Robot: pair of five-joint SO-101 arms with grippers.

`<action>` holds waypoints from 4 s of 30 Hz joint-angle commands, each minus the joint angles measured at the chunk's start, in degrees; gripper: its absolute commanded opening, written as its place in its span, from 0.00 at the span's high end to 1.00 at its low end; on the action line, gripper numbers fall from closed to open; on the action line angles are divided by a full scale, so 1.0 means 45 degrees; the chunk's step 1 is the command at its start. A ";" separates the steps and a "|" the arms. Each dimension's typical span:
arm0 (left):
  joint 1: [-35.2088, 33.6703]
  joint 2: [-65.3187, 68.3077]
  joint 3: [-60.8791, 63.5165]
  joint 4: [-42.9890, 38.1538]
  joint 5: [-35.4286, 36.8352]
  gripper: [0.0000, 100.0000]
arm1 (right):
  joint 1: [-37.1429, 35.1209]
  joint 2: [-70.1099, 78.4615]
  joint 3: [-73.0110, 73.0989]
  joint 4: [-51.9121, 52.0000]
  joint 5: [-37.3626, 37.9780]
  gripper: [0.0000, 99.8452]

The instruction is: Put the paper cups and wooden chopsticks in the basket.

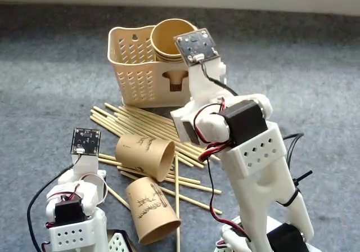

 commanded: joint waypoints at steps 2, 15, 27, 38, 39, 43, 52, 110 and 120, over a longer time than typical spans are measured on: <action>-0.0088 -0.0049 0.0244 0.0059 -0.0020 0.95 | -0.0068 -0.0381 -0.0440 0.0166 0.0059 0.96; -0.0088 -0.0049 0.0244 0.0059 -0.0020 0.95 | -0.0049 -0.3546 0.2823 -0.2159 0.0059 0.99; -0.0088 -0.0049 0.0244 0.0059 -0.0020 0.95 | -0.0049 -0.5226 0.7453 -0.4484 0.0059 0.99; -0.0088 -0.0049 0.0244 0.0059 -0.0020 0.95 | -0.0068 -0.5245 0.7551 -0.4464 0.0059 0.99; -0.0088 -0.0049 0.0244 0.0059 -0.0020 0.95 | -0.0068 -0.5245 0.7726 -0.4484 0.0059 0.99; -0.0088 -0.0049 0.0244 0.0059 -0.0020 0.95 | -0.0068 -0.5245 0.8391 -0.5031 0.0059 0.99; -0.0088 -0.0049 0.0244 0.0059 -0.0020 0.95 | -0.0068 -0.5265 0.8801 -0.5460 0.0039 0.99; -0.0088 -0.0049 0.0244 0.0059 -0.0020 0.95 | -0.0830 -1.2786 1.4916 -0.8684 0.2149 0.90; -0.0088 -0.0049 0.0244 0.0059 -0.0020 0.95 | -0.1514 -0.8508 1.4818 -0.8684 0.5236 0.88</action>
